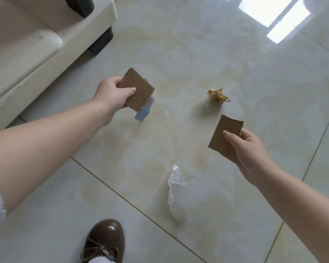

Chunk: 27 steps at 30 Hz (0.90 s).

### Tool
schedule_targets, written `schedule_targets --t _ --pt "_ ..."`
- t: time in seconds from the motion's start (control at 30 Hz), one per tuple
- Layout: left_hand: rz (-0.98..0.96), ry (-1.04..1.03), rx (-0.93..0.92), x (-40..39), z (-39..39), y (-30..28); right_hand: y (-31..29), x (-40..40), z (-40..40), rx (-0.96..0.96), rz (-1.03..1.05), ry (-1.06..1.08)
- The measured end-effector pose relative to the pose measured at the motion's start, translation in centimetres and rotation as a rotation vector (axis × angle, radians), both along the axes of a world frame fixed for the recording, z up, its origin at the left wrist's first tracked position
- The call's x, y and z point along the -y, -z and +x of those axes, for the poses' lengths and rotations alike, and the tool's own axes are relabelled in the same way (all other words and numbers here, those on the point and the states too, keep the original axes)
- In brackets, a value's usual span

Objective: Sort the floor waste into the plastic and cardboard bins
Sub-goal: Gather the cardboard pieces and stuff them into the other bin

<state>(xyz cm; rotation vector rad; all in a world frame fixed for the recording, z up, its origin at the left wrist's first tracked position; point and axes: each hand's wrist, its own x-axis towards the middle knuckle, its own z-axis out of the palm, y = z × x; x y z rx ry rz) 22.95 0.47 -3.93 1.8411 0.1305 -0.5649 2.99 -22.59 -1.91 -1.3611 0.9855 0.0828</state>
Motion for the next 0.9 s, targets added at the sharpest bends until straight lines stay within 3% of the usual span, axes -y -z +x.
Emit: schedule_targets --t 0.2,0.37,0.53,0.67,0.9 --pt "-0.223 0.025 0.158 7.8 -6.2 -9.3 -7.6 0.1 0.4 0.166 -0.012 0.145" --pt "-0.391 0.310 0.393 17.4 -14.2 -19.6 -17.6 3.8 -1.7 0.397 -0.060 0.265" --pt "-0.527 0.548 0.489 28.0 -22.9 -28.1 -24.9 11.9 -9.3 0.603 -0.207 0.493" --pt "-0.503 0.698 0.507 35.4 -28.9 -30.4 -26.2 18.4 -16.4 0.671 -0.166 0.642" --pt "-0.387 0.900 0.522 45.6 -36.6 -28.7 -22.6 26.8 -24.2 0.547 -0.449 0.641"
